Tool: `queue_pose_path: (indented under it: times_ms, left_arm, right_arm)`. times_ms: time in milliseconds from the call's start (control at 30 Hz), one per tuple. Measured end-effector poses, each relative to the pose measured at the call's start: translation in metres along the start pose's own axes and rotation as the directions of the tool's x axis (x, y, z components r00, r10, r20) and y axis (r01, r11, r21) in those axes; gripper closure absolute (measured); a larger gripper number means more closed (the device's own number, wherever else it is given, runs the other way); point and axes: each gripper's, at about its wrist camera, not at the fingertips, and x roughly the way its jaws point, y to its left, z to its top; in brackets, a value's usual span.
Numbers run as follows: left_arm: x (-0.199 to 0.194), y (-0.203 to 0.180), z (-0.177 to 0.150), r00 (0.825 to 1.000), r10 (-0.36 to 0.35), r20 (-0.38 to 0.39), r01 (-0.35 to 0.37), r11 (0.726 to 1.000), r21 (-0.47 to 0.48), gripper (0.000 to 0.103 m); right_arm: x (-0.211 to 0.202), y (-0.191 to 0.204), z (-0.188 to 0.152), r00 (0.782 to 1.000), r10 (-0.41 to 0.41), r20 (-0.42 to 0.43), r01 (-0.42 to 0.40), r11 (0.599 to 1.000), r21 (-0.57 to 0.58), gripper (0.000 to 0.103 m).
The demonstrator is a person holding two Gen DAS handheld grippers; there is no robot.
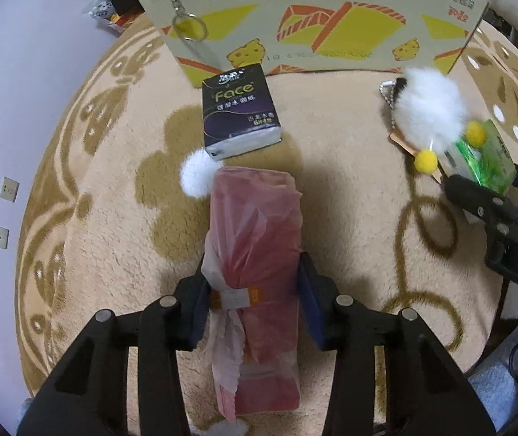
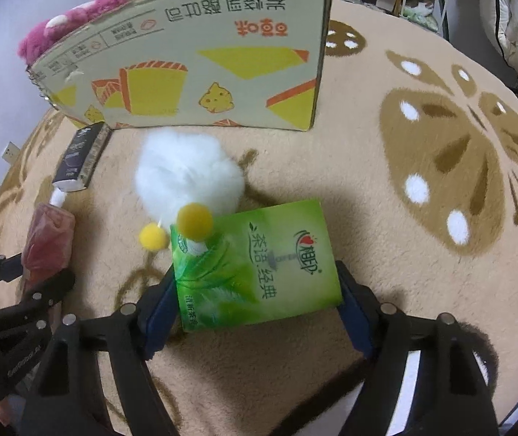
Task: Organize soft objects
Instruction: 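Grasp the green tissue pack with the right gripper while the left gripper grasps the pink bag roll, then lift the green pack with the right gripper over the box while the left gripper carries the pink bag there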
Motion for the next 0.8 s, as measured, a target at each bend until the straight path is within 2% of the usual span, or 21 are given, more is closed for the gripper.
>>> queue_pose_path:
  times_ms: [167,433,567,667,800]
  left_arm:
    - [-0.008,0.01,0.005,0.999,0.032,0.044,-0.029,0.998,-0.051,0.061]
    - [-0.019,0.03,0.008,0.994,0.057,0.098,-0.047,0.994,-0.098,0.061]
    - [-0.028,0.034,0.01,0.988,0.07,0.14,-0.054,0.991,-0.119,0.061]
    - [-0.041,0.038,0.01,0.977,0.078,0.198,-0.05,0.988,-0.145,0.061]
    - [-0.051,0.042,0.012,0.965,0.097,0.242,-0.06,0.986,-0.157,0.061]
  right_arm:
    - [-0.003,0.003,-0.002,1.0,-0.022,0.013,0.022,1.0,-0.004,0.022]
    - [-0.029,0.006,-0.006,0.996,-0.02,0.086,0.021,1.0,-0.007,0.022]
    - [-0.048,0.012,-0.01,0.99,-0.001,0.144,0.004,1.0,-0.023,0.022]
    - [-0.063,0.014,-0.01,0.98,0.04,0.197,-0.037,0.999,-0.017,0.022]
    - [-0.069,0.013,-0.009,0.973,0.079,0.219,-0.083,0.997,0.009,0.022]
